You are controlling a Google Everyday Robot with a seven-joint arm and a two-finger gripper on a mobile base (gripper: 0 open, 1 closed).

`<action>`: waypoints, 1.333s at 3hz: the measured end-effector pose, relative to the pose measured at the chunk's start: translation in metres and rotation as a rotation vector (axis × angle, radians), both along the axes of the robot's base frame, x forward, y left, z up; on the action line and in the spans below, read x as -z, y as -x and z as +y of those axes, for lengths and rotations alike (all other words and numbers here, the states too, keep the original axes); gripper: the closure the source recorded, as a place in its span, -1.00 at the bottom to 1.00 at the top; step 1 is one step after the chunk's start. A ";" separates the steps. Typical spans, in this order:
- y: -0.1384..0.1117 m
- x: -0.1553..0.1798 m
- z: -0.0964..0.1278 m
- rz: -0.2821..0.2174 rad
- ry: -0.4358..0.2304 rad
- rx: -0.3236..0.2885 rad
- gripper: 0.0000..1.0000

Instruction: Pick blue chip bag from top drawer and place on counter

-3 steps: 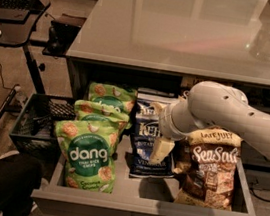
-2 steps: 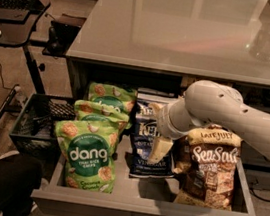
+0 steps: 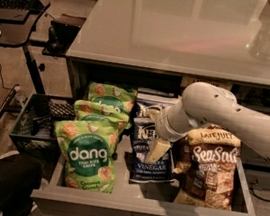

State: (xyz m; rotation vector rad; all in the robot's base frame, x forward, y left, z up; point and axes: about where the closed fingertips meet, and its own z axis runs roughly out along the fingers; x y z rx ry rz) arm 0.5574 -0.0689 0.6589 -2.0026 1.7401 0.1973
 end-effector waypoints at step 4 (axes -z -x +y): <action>0.002 0.005 -0.002 0.019 -0.001 -0.003 1.00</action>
Offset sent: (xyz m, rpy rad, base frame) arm -0.0016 -0.0015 -0.0049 0.0010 0.0171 0.0027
